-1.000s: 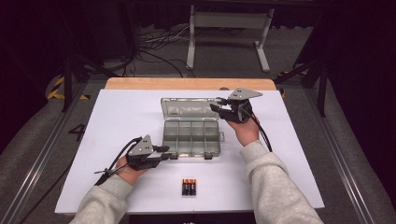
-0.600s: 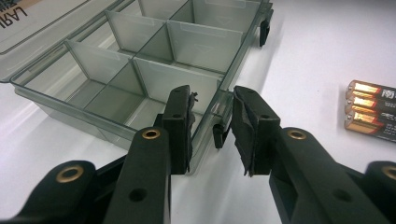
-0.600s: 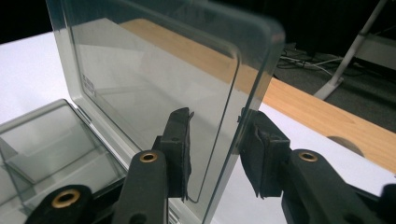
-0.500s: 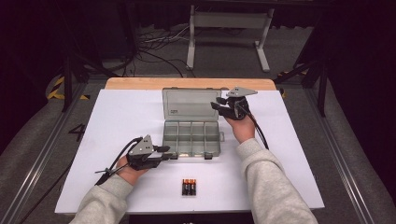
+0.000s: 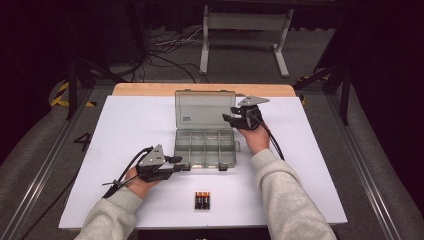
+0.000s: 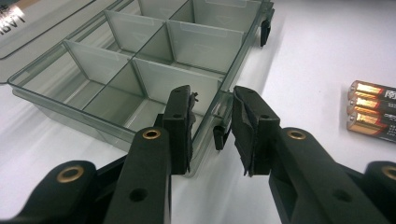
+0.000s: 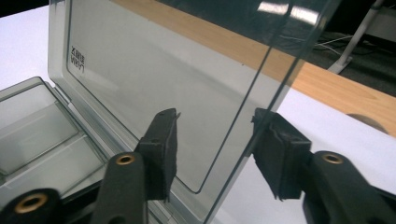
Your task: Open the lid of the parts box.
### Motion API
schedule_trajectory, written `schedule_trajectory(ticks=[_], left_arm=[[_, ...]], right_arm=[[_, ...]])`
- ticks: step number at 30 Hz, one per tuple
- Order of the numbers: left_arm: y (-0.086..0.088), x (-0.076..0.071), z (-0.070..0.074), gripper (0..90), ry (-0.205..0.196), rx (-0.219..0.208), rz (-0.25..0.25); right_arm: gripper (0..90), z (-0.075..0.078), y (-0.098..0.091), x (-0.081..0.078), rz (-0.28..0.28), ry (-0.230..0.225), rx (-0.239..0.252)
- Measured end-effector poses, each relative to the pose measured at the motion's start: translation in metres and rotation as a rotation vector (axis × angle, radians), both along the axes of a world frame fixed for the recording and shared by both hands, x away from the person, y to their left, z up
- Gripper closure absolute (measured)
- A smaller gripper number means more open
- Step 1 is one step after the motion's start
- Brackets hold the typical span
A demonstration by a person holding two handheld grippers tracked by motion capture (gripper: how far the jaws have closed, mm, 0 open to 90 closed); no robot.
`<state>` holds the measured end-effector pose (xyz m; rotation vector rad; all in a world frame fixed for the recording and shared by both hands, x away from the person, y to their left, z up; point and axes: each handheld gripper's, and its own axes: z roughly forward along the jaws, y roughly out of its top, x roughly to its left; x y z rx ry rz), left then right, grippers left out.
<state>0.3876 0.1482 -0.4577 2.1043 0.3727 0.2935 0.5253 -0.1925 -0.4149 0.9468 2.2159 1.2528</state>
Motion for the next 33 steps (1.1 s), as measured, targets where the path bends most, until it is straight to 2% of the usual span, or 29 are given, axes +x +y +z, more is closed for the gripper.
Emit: schedule_trajectory(ticks=[14,29,33], left_arm=[[0.0,0.0,0.0,68.0,-0.005,0.004,0.001],[-0.001,0.0,0.0,68.0,-0.006,0.005,0.001],[-0.001,0.0,0.0,67.9,-0.006,0.006,0.0]], right_arm=[[39.3,-0.017,0.001,0.009,0.001,0.053,-0.003],[33.5,-0.029,-0.003,0.016,-0.019,0.134,0.029],[32.5,-0.031,-0.004,0.017,-0.018,0.16,0.051]])
